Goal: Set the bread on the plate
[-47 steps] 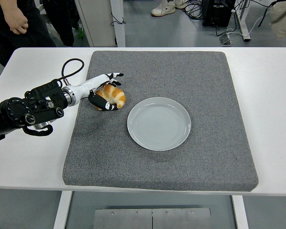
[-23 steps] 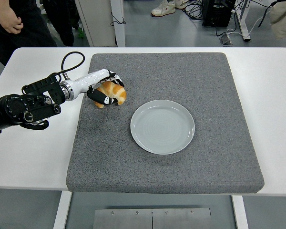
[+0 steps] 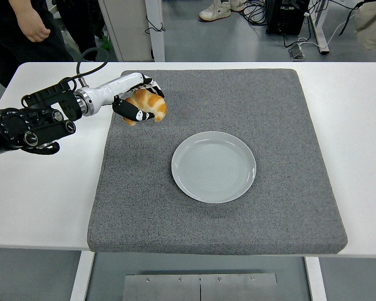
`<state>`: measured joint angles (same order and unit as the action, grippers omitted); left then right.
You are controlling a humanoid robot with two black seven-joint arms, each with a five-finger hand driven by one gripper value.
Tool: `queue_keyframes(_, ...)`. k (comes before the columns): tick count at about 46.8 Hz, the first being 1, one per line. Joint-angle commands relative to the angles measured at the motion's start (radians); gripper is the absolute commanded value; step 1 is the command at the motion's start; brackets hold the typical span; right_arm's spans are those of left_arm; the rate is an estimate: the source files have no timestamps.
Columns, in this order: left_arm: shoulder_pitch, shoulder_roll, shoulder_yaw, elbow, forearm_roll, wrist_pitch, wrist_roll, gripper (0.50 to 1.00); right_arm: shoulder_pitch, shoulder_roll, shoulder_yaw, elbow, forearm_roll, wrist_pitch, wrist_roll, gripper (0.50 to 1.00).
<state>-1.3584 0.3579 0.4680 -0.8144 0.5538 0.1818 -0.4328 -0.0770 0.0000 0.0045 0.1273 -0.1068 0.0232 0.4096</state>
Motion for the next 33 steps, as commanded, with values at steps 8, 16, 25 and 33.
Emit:
queue_keyframes(8, -0.12, 0.044, -0.002, -0.008, 0.0, -0.067, 0.002, 0.5, 0.0, 0.0, 0.0, 0.0, 0.001, 0.0, 0.0, 1.0)
queue_keyframes(16, -0.185, 0.065, -0.003, -0.009, -0.002, -0.107, 0.002, 0.5, -0.001, 0.0, 0.0, 0.0, 0.001, 0.0, 0.0, 1.0)
queue_keyframes(25, -0.231, 0.055, -0.009, -0.009, -0.012, -0.113, 0.003, 0.5, -0.001, 0.0, 0.0, 0.0, 0.001, 0.0, 0.0, 1.0)
queue_keyframes(33, -0.268, -0.005, -0.038, -0.009, -0.015, -0.113, 0.009, 0.5, -0.003, 0.0, 0.0, 0.0, -0.001, 0.0, 0.0, 1.0)
